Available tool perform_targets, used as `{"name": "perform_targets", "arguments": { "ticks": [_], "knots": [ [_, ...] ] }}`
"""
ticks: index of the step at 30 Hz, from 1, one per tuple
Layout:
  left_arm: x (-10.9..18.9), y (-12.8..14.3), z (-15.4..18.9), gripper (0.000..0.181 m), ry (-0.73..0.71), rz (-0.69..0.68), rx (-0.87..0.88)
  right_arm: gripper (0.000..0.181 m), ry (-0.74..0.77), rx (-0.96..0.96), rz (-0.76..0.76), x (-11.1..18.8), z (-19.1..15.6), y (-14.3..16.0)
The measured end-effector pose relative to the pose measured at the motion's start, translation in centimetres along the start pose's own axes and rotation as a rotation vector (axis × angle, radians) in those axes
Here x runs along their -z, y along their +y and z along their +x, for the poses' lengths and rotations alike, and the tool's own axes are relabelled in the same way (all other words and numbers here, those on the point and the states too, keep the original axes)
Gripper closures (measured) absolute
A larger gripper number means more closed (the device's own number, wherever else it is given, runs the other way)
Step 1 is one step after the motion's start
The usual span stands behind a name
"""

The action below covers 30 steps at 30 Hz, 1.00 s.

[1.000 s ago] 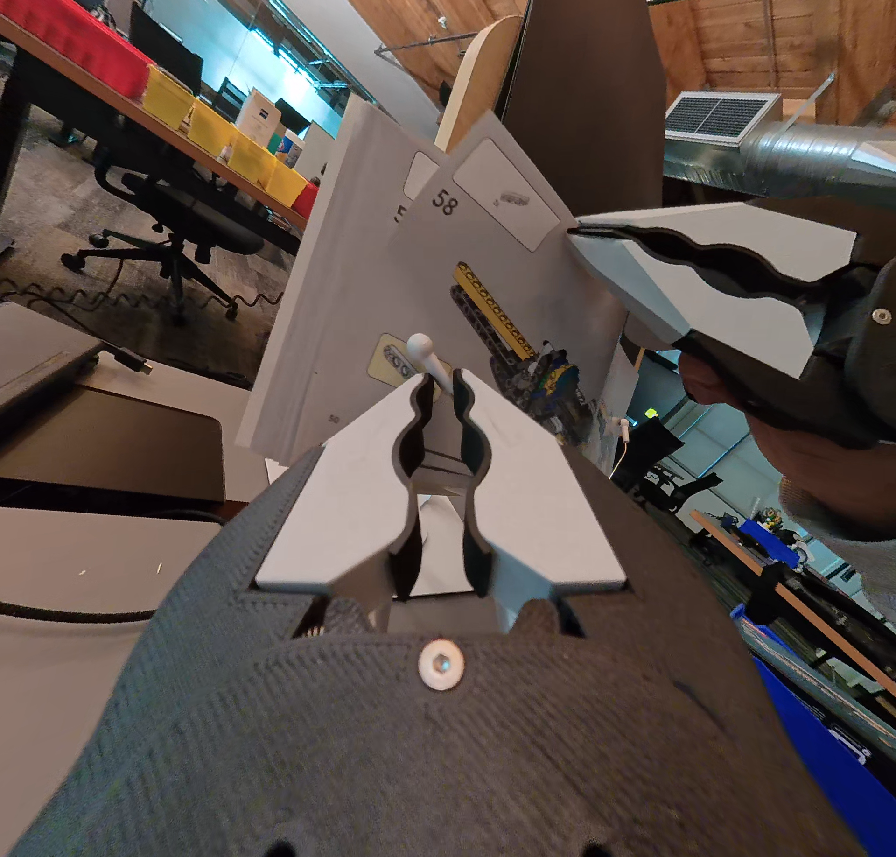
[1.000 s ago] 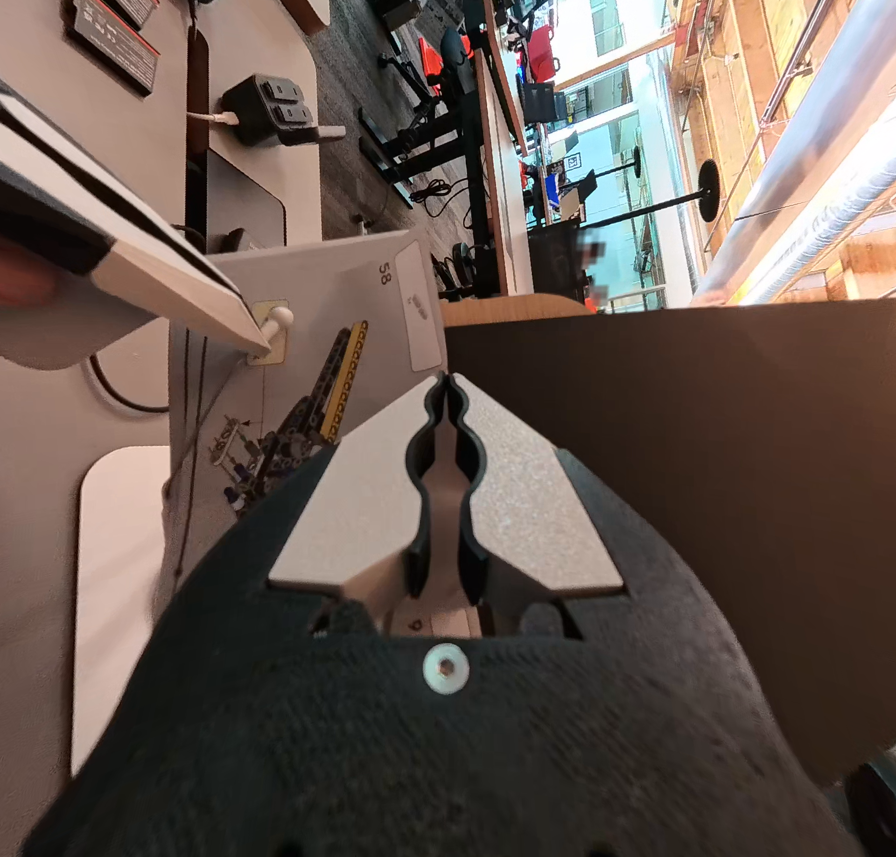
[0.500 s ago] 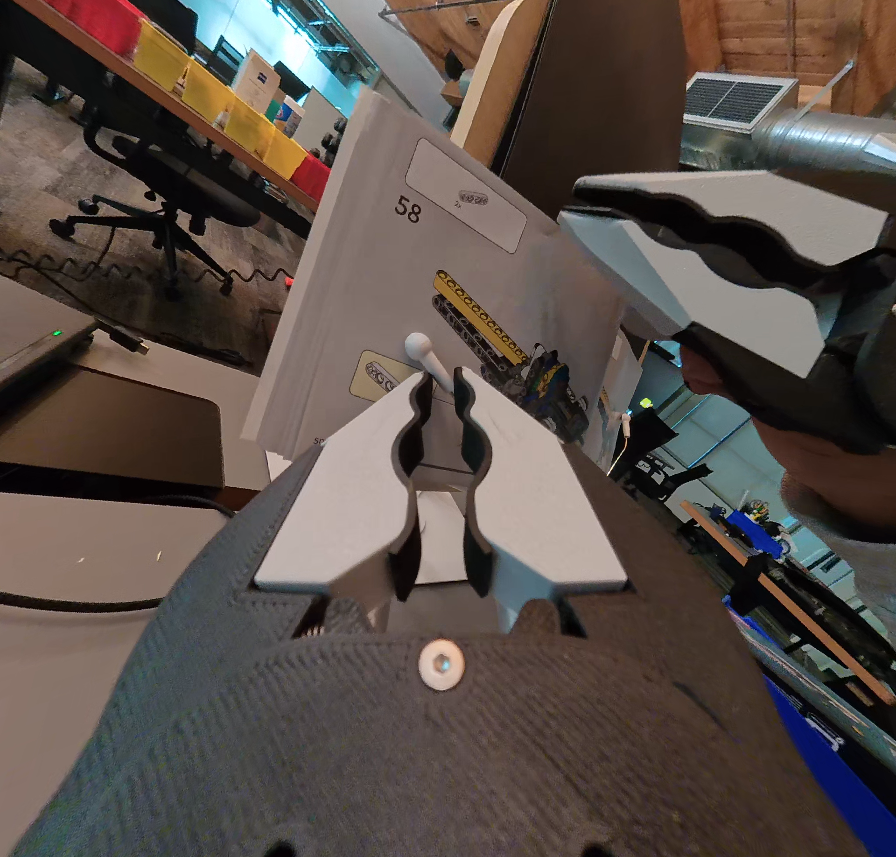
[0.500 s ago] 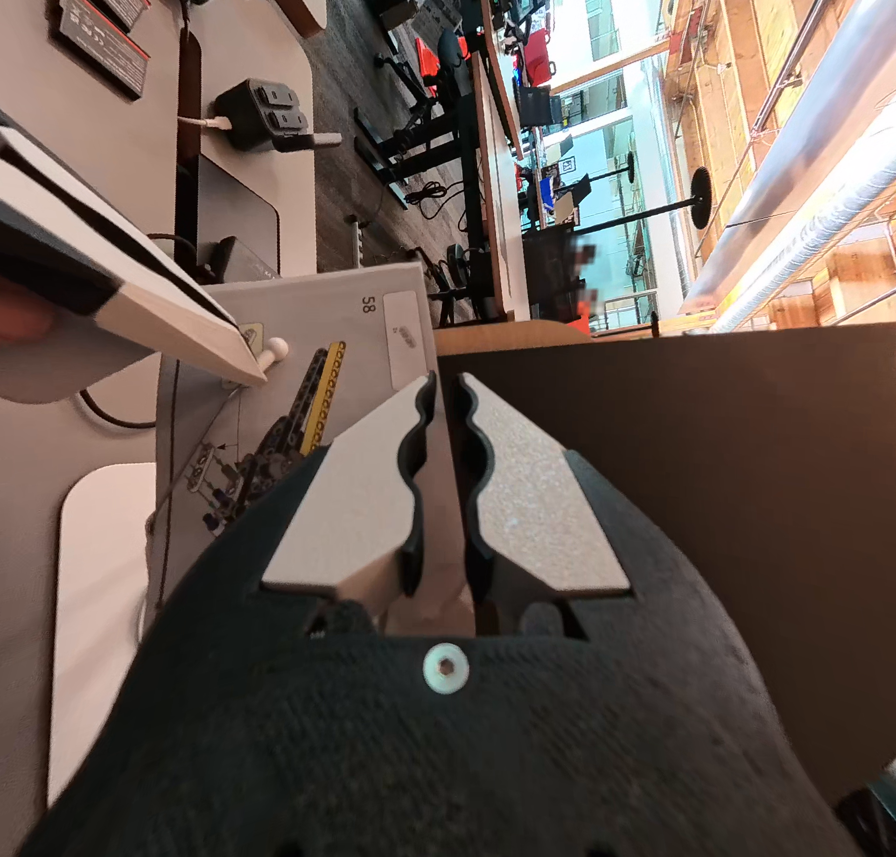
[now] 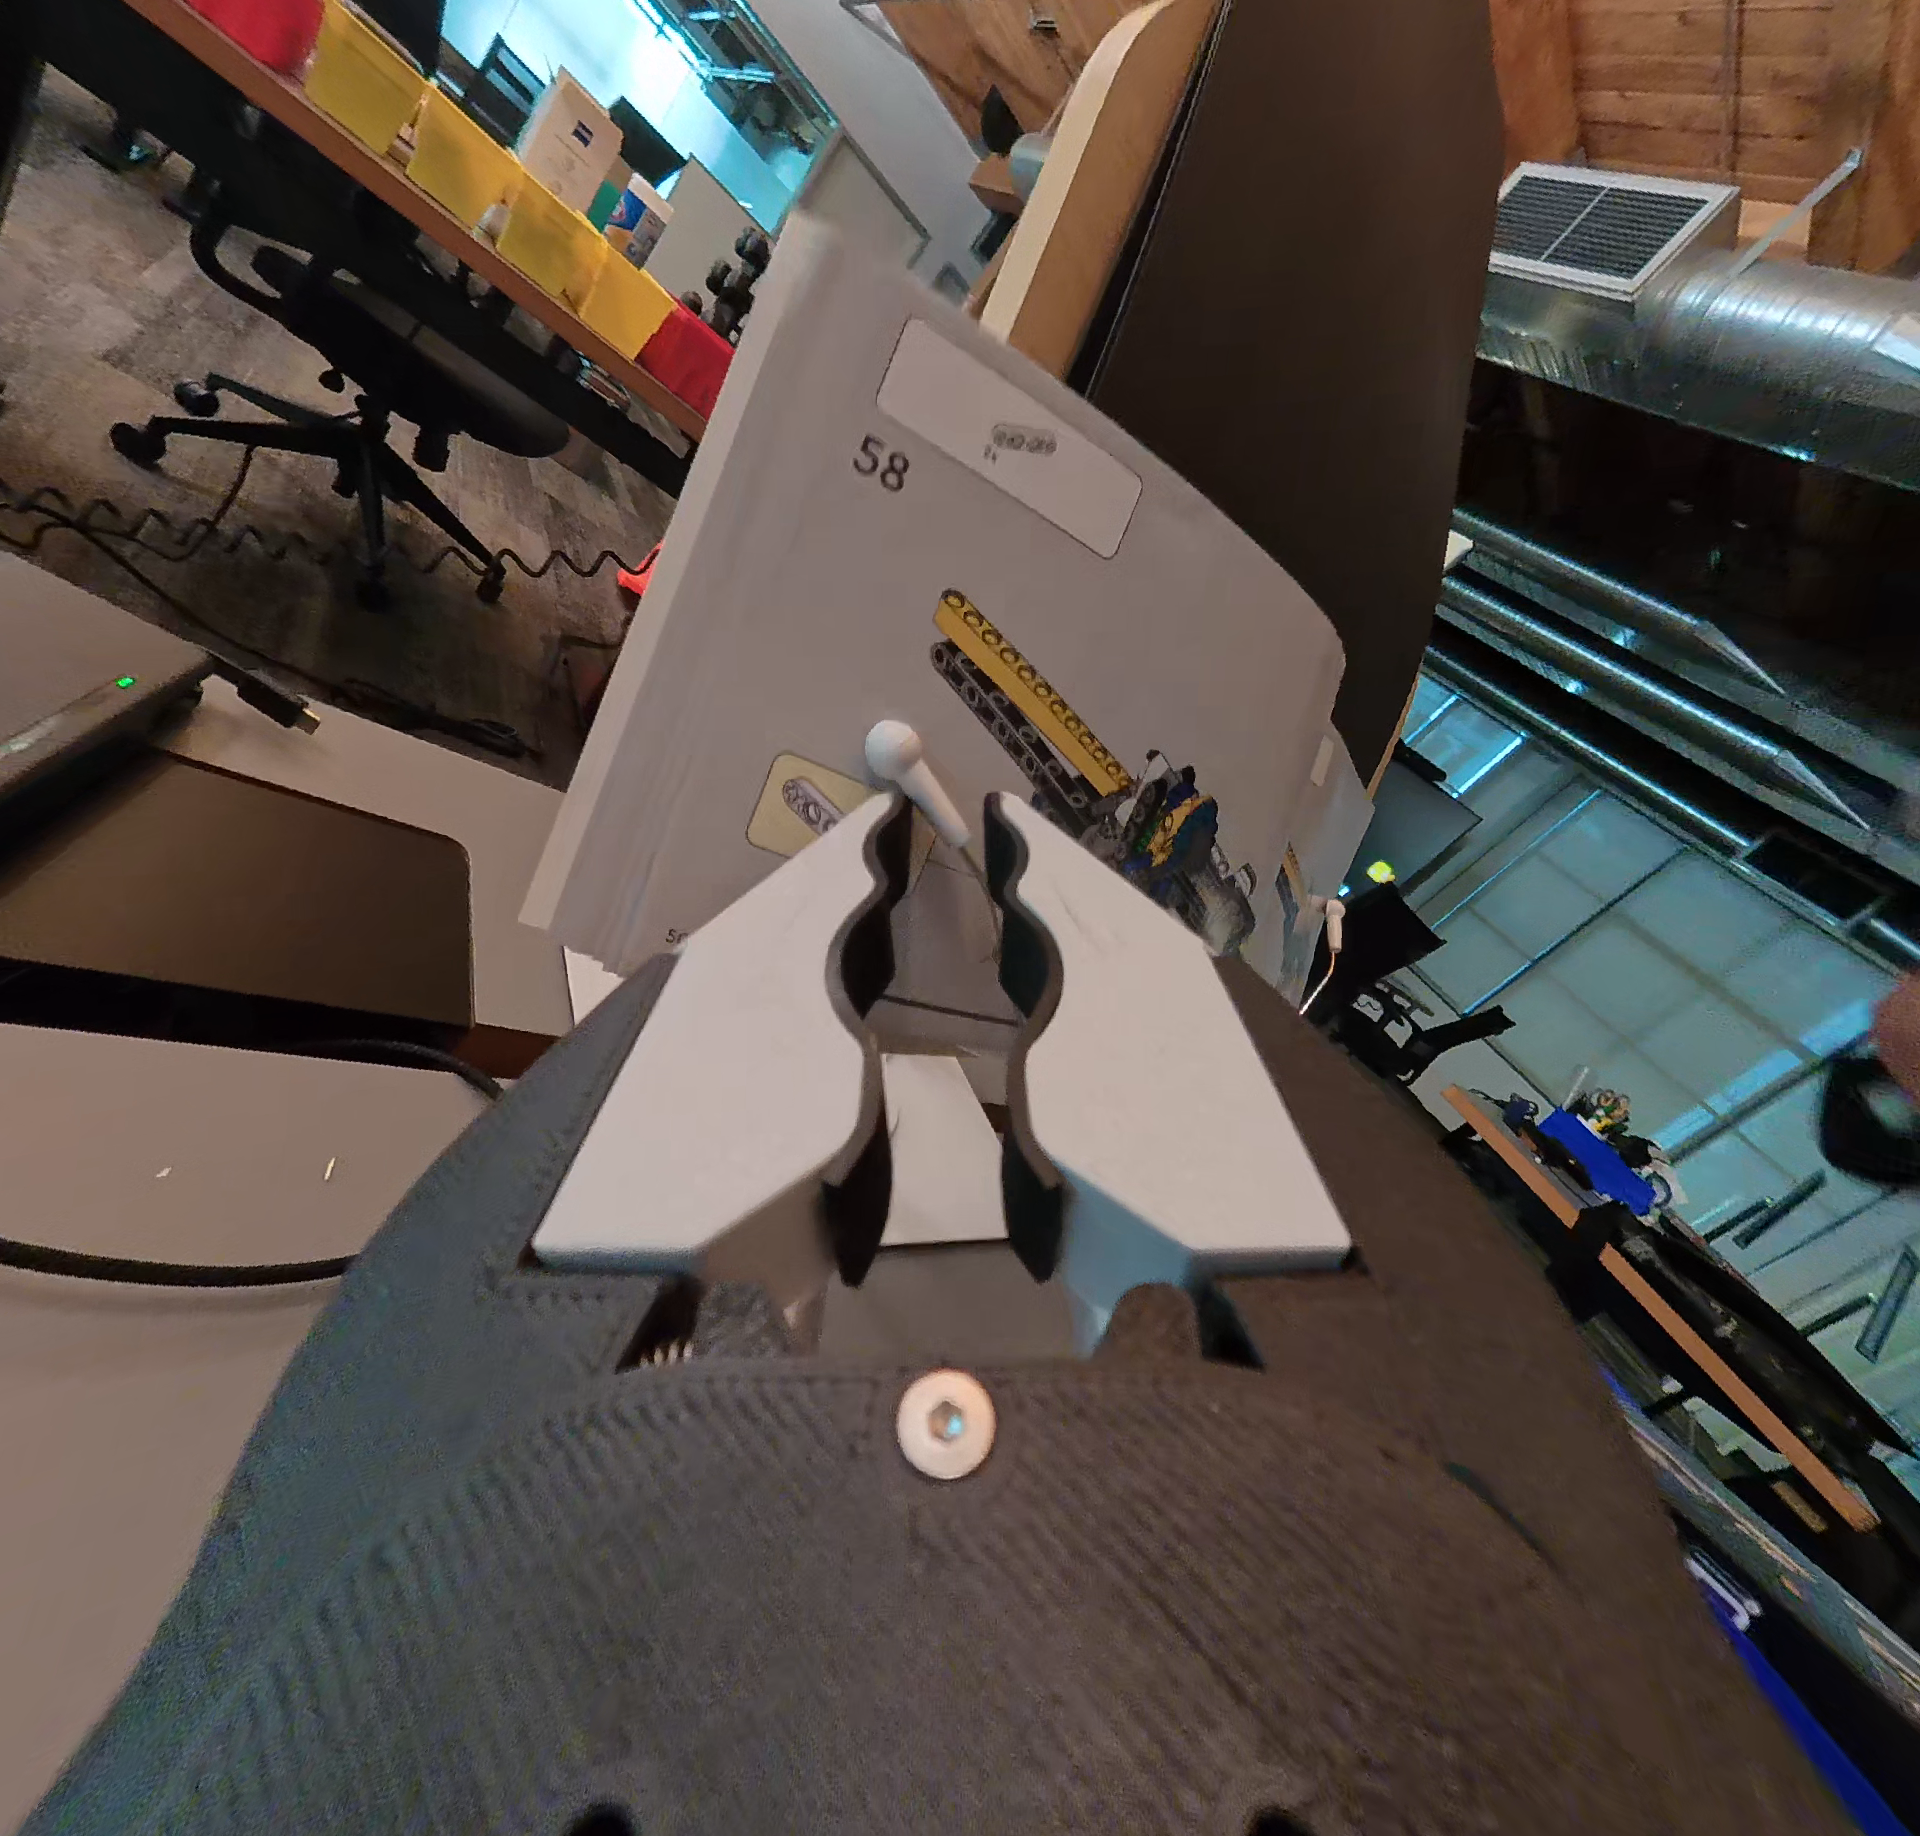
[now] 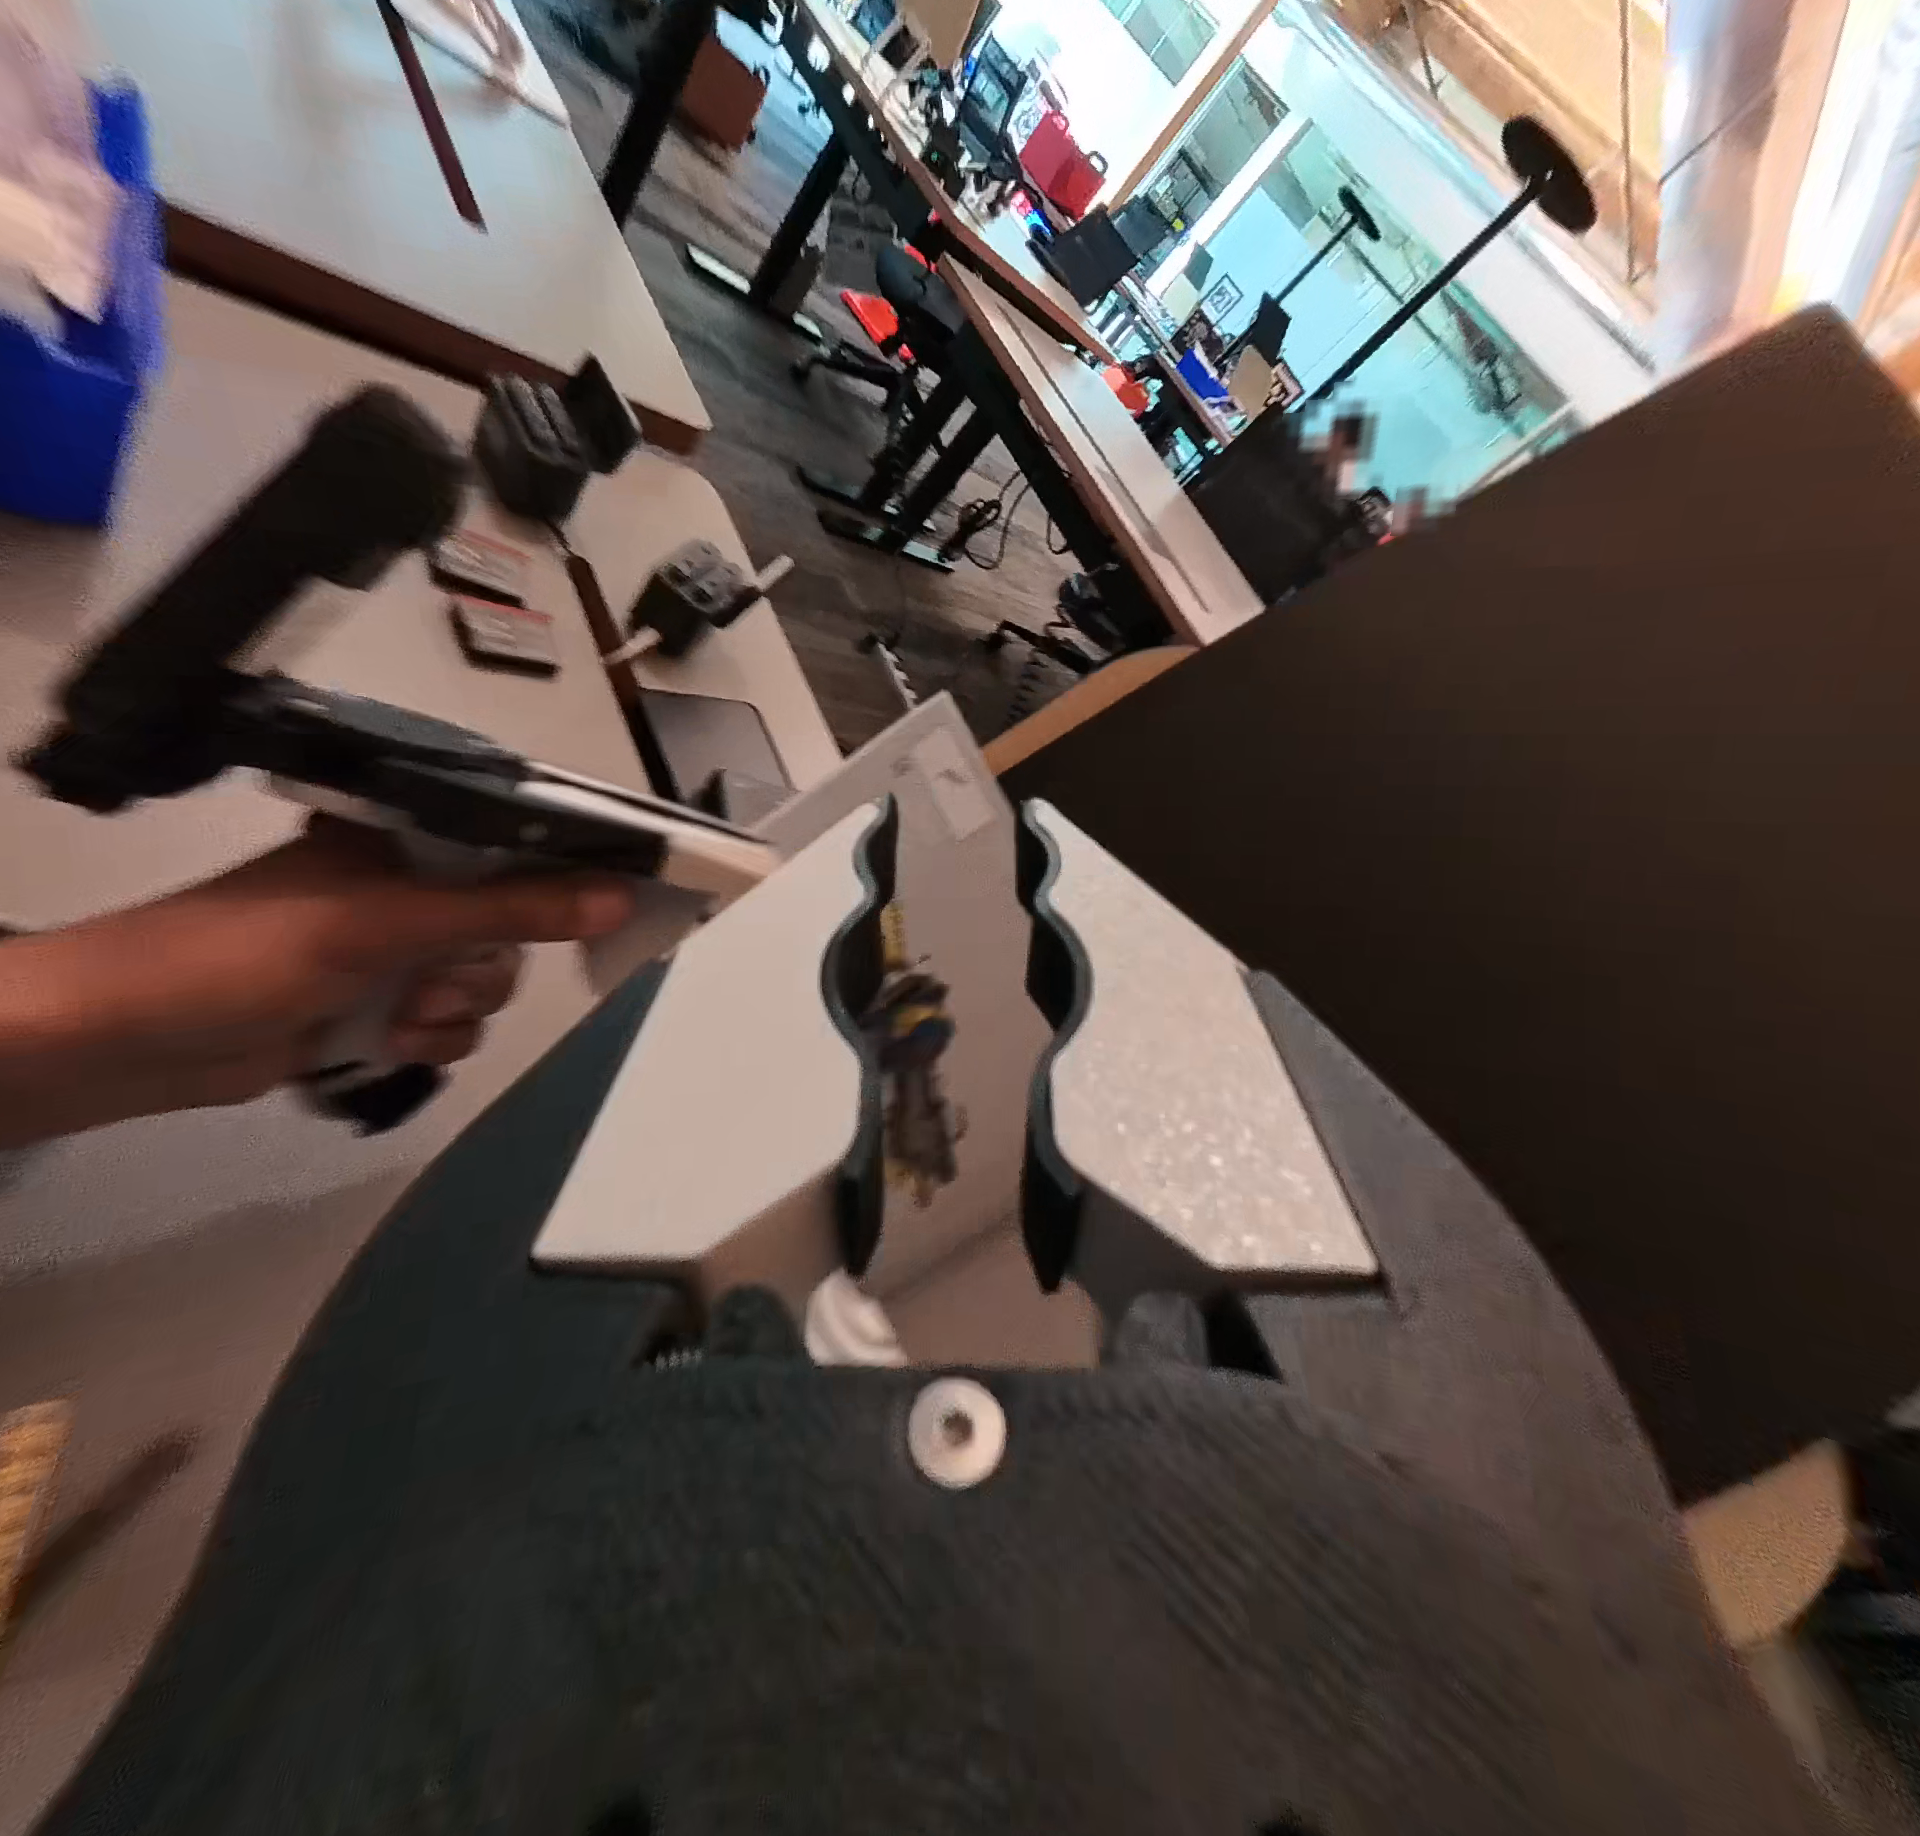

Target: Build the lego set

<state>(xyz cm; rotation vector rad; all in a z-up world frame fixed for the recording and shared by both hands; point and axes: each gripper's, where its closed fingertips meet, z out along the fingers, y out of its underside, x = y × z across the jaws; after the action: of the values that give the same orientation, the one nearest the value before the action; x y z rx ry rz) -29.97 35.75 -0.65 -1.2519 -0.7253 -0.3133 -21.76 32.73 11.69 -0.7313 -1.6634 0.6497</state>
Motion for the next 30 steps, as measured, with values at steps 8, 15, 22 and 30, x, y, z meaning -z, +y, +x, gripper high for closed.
{"name": "perform_targets", "arguments": {
  "ticks": [8,15,22,30],
  "knots": [
    [2.5,-4.7,2.0,0.145,-0.006,0.110,0.005,0.154,0.113,-0.225,-0.093,14.4,-7.0,4.6],
    [8.7,-5.2,8.9,0.143,0.036,0.121,-0.094,0.153,0.275,-0.467,-0.245,22.1,-13.7,12.0],
    [19.1,3.4,8.2,0.143,-0.081,-0.163,-0.302,0.149,0.232,-0.581,-0.210,22.4,-18.6,12.6],
    [27.7,16.0,9.5,0.145,0.042,-0.444,-0.225,0.139,0.242,-0.676,-0.270,20.0,-19.7,15.0]
  ]
}}
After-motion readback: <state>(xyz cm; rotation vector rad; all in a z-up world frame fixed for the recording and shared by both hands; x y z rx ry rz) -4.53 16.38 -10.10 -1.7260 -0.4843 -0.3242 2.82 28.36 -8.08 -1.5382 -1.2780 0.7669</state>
